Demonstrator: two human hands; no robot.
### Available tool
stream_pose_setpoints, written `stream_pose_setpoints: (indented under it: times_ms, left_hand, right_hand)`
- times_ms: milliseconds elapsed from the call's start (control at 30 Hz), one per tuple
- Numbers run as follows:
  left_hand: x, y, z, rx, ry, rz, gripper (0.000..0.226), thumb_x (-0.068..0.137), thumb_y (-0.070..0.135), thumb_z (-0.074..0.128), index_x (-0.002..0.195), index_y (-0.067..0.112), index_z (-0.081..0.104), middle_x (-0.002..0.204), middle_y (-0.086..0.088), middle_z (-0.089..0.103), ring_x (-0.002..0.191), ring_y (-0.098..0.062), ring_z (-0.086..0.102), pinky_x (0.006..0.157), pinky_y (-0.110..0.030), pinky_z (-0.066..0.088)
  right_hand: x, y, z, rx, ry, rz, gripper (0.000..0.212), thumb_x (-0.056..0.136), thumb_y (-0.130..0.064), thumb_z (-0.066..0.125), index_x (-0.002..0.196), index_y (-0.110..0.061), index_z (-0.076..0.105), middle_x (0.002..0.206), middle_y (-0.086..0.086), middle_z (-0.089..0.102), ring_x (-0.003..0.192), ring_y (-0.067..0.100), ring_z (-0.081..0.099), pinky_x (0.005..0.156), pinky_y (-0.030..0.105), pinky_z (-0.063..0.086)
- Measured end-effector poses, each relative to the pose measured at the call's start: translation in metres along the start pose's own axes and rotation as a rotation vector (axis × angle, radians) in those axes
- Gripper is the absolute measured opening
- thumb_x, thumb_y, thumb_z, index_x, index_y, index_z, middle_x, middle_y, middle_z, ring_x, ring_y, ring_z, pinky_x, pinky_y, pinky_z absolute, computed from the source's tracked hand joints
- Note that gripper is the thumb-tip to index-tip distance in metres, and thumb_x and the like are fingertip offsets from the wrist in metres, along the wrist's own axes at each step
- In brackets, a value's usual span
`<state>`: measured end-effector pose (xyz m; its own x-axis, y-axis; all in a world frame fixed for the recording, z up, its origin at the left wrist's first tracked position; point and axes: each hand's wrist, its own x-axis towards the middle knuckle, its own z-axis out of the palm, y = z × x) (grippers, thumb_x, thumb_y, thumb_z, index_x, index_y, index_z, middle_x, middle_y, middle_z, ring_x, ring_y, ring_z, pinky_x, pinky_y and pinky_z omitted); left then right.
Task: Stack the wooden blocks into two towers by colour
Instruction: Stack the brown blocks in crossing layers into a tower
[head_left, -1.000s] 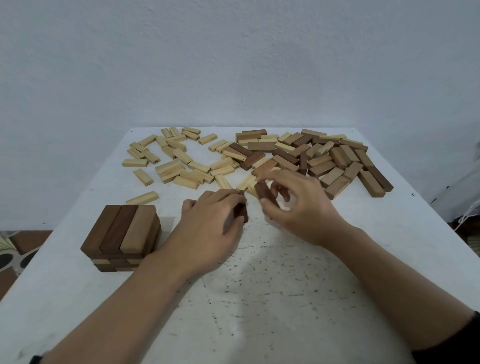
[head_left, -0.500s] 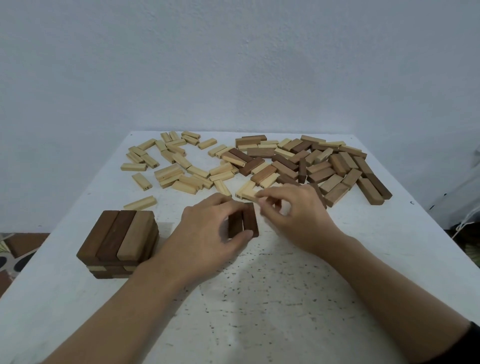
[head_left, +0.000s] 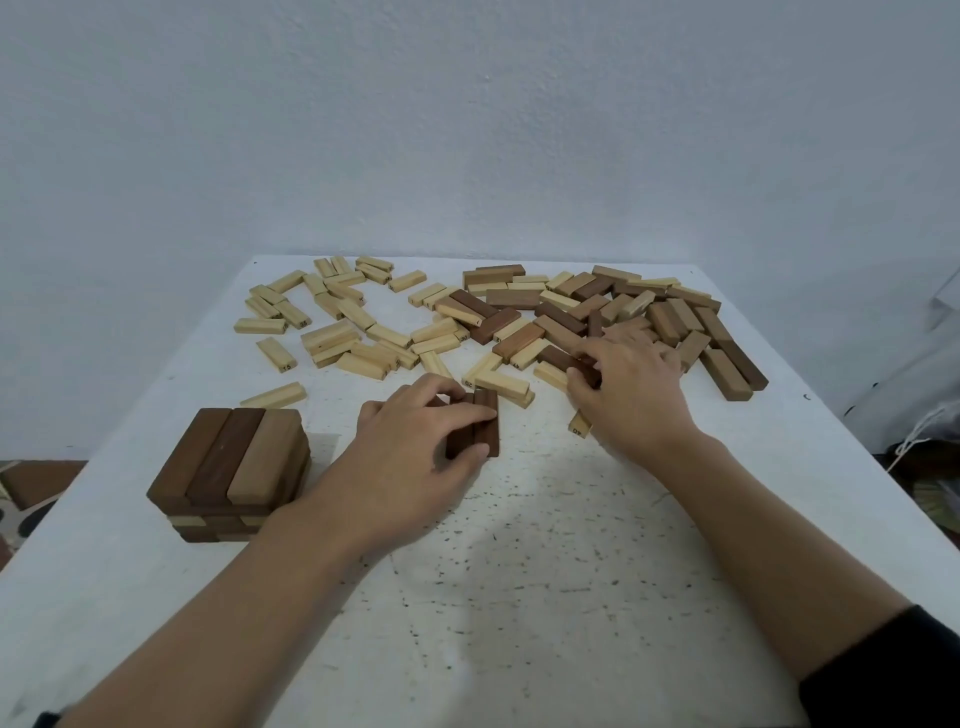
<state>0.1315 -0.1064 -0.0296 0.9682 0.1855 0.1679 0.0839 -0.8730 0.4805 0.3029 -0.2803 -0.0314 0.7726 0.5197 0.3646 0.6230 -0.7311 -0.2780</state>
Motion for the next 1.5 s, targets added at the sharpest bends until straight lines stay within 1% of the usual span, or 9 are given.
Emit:
stream_pose_setpoints:
  times_ms: [200,367,600,767,900,1067,1267,1367,1500]
  left_hand:
    - [-0.002,0.001,0.0,-0.016,-0.007,0.002,0.041,0.097,0.048,0.062,0.137,0.044,0.057,0.135,0.017,0.039,0.104,0.006,0.026,0.1,-0.03,0.024]
    - [-0.002,0.005,-0.004,0.011,0.01,-0.024,0.039,0.094,0.041,0.065,0.133,0.041,0.062,0.149,0.014,0.041,0.134,-0.01,0.039,0.112,-0.041,0.032]
    - [-0.002,0.007,-0.007,-0.026,0.043,-0.059,0.028,0.086,0.039,0.072,0.113,0.035,0.07,0.123,0.008,0.057,0.119,-0.016,0.05,0.101,-0.047,0.042]
    - [-0.004,0.008,-0.009,-0.047,0.031,0.002,0.016,0.086,0.042,0.069,0.096,0.04,0.057,0.099,0.02,0.056,0.1,-0.017,0.052,0.087,-0.047,0.046]
    - [-0.005,0.007,-0.008,-0.027,-0.056,0.001,0.023,0.095,0.039,0.065,0.113,0.032,0.052,0.138,0.017,0.052,0.117,-0.017,0.042,0.096,-0.039,0.039]
    - [-0.004,0.006,-0.007,0.018,-0.118,0.012,0.035,0.099,0.038,0.061,0.129,0.034,0.045,0.122,0.014,0.05,0.111,-0.013,0.035,0.092,-0.034,0.036]
    - [-0.002,0.003,-0.005,0.023,-0.109,0.008,0.067,0.095,0.055,0.062,0.15,0.037,0.029,0.142,0.014,0.041,0.126,-0.011,0.038,0.106,-0.037,0.039]
    - [-0.002,0.002,-0.003,-0.067,-0.07,-0.016,0.075,0.088,0.06,0.069,0.149,0.042,0.029,0.134,0.015,0.046,0.118,-0.009,0.046,0.095,-0.026,0.042]
    - [-0.003,0.005,-0.001,-0.106,-0.025,-0.043,0.071,0.087,0.05,0.072,0.147,0.041,0.034,0.125,0.013,0.049,0.109,-0.007,0.049,0.08,-0.013,0.037]
  right_hand:
    - [-0.004,-0.01,0.0,0.165,0.125,-0.109,0.032,0.102,-0.022,0.053,0.133,-0.018,0.062,0.114,0.003,0.063,0.108,0.021,0.055,0.091,0.037,0.044]
    - [-0.018,-0.031,-0.011,0.434,0.0,-0.271,0.025,0.094,-0.019,0.067,0.118,-0.021,0.071,0.088,-0.01,0.067,0.082,0.005,0.061,0.071,0.008,0.04]
    - [-0.024,-0.039,-0.011,0.385,-0.049,-0.397,0.018,0.078,-0.027,0.071,0.095,-0.021,0.076,0.072,-0.007,0.061,0.069,0.013,0.057,0.064,0.037,0.05]
    - [-0.024,-0.038,-0.009,0.335,-0.146,-0.371,0.025,0.083,-0.041,0.068,0.096,-0.021,0.074,0.077,-0.003,0.067,0.072,0.014,0.061,0.066,0.042,0.053]
    - [-0.023,-0.038,-0.006,0.313,-0.154,-0.352,0.02,0.086,-0.036,0.072,0.091,-0.016,0.075,0.065,-0.002,0.062,0.064,0.016,0.055,0.064,0.042,0.05]
    - [-0.02,-0.032,-0.005,0.342,-0.194,-0.385,0.019,0.094,-0.029,0.065,0.093,-0.014,0.077,0.069,-0.003,0.066,0.068,0.015,0.059,0.068,0.042,0.05]
    - [-0.02,-0.029,-0.01,0.402,-0.278,-0.42,0.025,0.09,-0.034,0.073,0.11,-0.02,0.077,0.078,-0.007,0.066,0.079,0.012,0.06,0.072,0.026,0.048]
    - [-0.019,-0.026,-0.007,0.419,-0.26,-0.397,0.028,0.092,-0.034,0.071,0.116,-0.021,0.076,0.08,-0.009,0.064,0.081,0.009,0.059,0.072,0.013,0.042]
    - [-0.02,-0.023,-0.005,0.419,-0.226,-0.41,0.03,0.089,-0.042,0.072,0.108,-0.021,0.079,0.076,-0.012,0.066,0.077,0.008,0.062,0.072,0.016,0.043]
